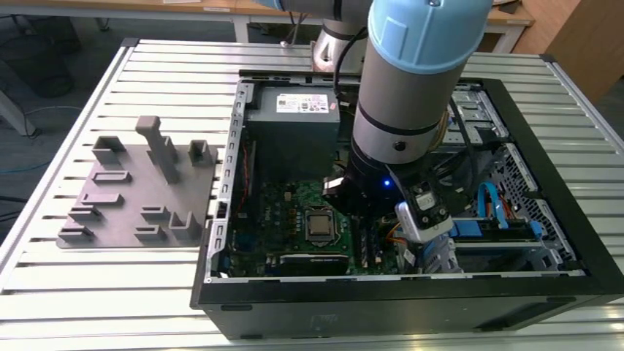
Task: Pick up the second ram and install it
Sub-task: 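Insert the second ram into the second slot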
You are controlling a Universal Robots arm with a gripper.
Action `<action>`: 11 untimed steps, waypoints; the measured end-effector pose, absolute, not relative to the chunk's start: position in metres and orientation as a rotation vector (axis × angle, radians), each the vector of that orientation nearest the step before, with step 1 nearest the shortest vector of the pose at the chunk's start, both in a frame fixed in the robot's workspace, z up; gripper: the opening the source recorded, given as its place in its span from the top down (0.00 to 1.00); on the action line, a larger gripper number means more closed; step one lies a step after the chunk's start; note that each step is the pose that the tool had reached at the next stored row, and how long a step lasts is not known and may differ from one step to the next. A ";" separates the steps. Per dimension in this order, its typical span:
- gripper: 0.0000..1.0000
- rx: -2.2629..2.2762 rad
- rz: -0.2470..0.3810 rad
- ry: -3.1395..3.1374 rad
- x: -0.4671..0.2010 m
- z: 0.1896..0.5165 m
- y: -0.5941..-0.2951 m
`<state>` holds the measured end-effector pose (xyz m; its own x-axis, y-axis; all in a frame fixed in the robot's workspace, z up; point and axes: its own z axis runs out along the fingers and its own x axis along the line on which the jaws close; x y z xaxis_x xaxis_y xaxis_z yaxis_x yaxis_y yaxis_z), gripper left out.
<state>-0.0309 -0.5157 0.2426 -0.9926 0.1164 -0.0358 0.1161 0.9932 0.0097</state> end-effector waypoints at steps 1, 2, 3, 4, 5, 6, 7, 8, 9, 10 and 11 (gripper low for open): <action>0.86 0.181 0.012 3.100 -0.031 0.242 -0.516; 0.86 0.181 0.012 3.100 -0.031 0.241 -0.516; 0.86 0.181 0.012 3.100 -0.031 0.241 -0.516; 0.86 0.181 0.012 3.100 -0.031 0.240 -0.516; 0.86 0.181 0.012 3.100 -0.031 0.240 -0.516; 0.86 0.181 0.012 3.100 -0.031 0.239 -0.516; 0.86 0.181 0.012 3.100 -0.031 0.239 -0.516; 0.86 0.181 0.012 3.100 -0.031 0.239 -0.516; 0.86 0.181 0.012 3.100 -0.031 0.238 -0.516; 0.86 0.181 0.012 3.100 -0.031 0.238 -0.516; 0.86 0.181 0.012 3.100 -0.031 0.237 -0.516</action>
